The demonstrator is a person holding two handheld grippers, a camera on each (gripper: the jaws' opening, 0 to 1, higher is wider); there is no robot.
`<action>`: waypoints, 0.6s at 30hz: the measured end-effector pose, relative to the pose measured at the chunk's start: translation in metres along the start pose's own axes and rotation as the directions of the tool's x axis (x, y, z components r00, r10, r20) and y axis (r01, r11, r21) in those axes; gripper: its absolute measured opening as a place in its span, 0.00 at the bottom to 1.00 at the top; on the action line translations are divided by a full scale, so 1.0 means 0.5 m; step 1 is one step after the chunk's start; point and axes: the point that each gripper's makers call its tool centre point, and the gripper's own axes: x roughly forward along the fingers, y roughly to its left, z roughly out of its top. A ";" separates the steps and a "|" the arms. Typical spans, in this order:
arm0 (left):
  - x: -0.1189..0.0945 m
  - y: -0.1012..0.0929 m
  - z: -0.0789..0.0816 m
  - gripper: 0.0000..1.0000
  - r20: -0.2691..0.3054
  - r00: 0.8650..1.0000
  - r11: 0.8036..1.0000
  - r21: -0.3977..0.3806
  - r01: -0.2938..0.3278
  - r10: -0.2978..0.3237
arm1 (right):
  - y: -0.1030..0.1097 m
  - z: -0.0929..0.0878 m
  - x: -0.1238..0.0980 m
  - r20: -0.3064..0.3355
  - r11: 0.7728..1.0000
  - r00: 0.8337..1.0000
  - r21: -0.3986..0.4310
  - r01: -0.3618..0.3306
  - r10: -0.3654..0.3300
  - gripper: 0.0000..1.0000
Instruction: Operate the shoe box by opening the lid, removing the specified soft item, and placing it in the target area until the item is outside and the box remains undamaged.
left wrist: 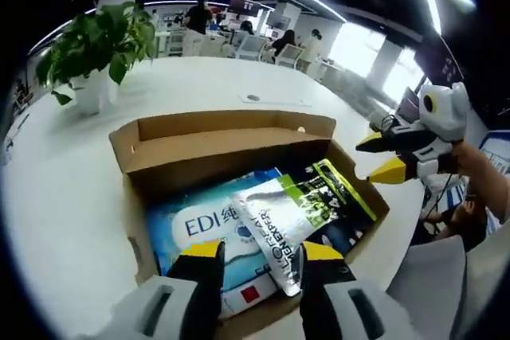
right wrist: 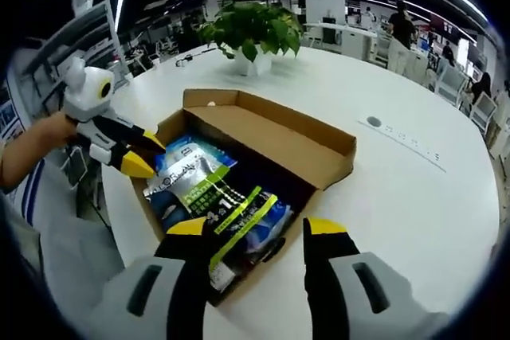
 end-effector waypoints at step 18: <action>0.044 -0.018 -0.026 0.08 -0.018 0.997 0.990 -0.120 0.077 -0.080 | 0.041 -0.020 0.027 -0.032 0.998 0.999 0.044 -0.043 0.044 0.44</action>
